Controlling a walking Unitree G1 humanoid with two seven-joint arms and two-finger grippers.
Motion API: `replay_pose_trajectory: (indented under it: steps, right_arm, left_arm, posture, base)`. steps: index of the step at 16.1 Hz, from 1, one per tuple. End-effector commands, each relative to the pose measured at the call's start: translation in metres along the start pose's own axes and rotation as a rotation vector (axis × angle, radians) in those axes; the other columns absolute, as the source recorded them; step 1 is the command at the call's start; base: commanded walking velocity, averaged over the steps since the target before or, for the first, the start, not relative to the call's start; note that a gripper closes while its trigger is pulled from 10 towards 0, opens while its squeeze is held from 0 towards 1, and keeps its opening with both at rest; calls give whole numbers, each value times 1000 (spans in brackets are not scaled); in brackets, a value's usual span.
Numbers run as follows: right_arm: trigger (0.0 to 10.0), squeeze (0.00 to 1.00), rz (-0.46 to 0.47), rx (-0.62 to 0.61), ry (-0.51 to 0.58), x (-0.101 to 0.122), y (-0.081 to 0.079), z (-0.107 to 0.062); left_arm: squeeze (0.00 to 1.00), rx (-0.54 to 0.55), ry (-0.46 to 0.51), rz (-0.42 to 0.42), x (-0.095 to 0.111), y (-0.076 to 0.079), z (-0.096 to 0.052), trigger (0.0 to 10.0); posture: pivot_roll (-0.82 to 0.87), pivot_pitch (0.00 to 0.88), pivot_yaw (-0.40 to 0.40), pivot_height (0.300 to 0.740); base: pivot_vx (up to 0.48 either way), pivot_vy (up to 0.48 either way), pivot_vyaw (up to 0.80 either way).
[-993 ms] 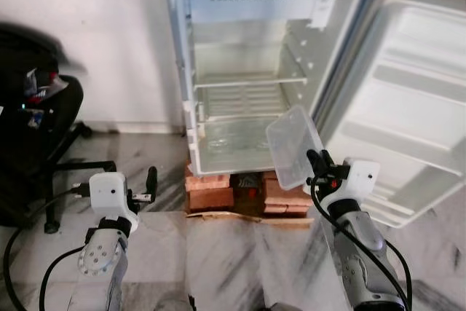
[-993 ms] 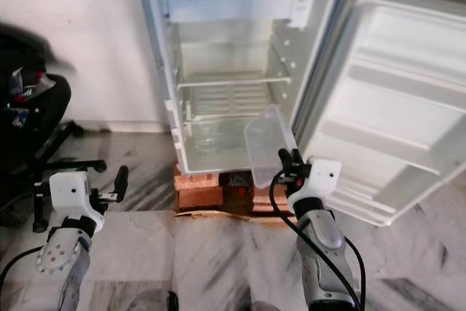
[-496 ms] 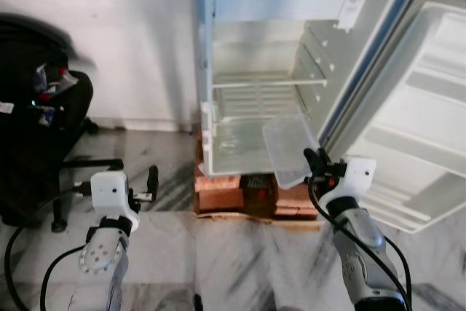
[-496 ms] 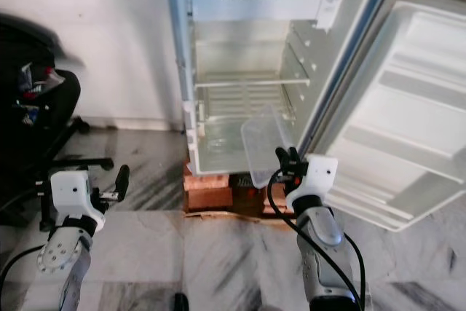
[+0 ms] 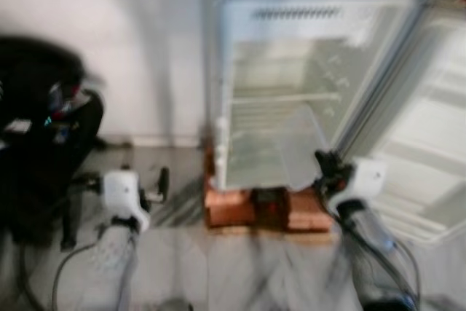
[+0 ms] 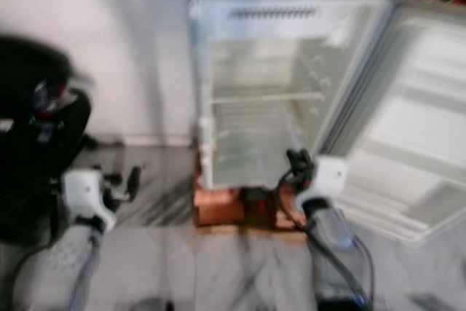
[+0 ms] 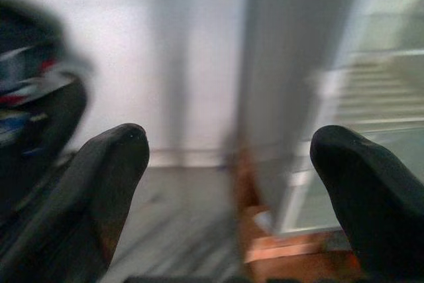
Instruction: Restocking fridge
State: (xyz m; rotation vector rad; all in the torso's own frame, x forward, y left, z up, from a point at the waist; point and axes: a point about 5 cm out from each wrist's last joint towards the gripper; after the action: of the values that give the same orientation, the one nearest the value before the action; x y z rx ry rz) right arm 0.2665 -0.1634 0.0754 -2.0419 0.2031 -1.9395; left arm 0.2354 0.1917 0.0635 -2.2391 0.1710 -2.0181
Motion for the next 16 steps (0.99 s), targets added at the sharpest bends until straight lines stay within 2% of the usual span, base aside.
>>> replay_pose_trajectory:
  steps: [1, 4, 8, 9, 11, 14, 16]
  right_arm:
    - [10000, 0, -22, -17, 11, 5, 7, -1]
    - [10000, 0, -25, -16, 7, 3, 6, -1]
    - [10000, 0, -27, -13, 0, 3, 5, -1]
    - [10000, 0, -28, -11, 3, 4, 6, 0]
    - [10000, 0, -27, -10, 3, 4, 6, 0]
    - [10000, 0, -27, -7, -1, 3, 5, 0]
    - [10000, 0, -27, -6, -1, 3, 5, 0]
  left_arm:
    - [0, -14, -1, -8, 0, 4, 2, 10000]
    - [0, -16, -17, 8, -2, 5, 1, 10000]
    - [0, -34, -17, 7, -3, 7, -1, 10000]
    - [0, -9, -23, 32, -5, 7, -3, 10000]
    - [0, -36, -25, 9, -6, 13, -7, 10000]
    - [0, -32, -26, 7, -6, 14, -7, 10000]
    - [0, -35, -20, 9, -5, 13, -6, 10000]
  posture:
    - [113, 63, -36, 740]
    - [118, 73, -38, 740]
    - [120, 76, -40, 740]
    - [122, 77, -42, 740]
    - [123, 80, -44, 740]
    - [122, 83, -46, 740]
    - [120, 82, -46, 740]
  base:
    - [431, 0, 0]
    - [259, 0, 0]
    - [0, 0, -567]
    - [0, 0, -625]
    - [0, 0, -459]
    - [0, 0, -683]
    - [0, 0, 0]
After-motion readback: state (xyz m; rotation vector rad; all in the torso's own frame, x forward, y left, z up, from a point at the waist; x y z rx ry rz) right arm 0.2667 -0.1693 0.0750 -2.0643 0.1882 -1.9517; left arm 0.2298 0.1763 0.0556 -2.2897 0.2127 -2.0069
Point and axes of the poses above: a point about 5 cm out from each wrist's last joint towards the gripper, its own z axis pointing out of the wrist towards the gripper, its own x axis along the axis of the wrist's last joint, y = z × x, and after that the axes turned 7 degrees about z, right-handed
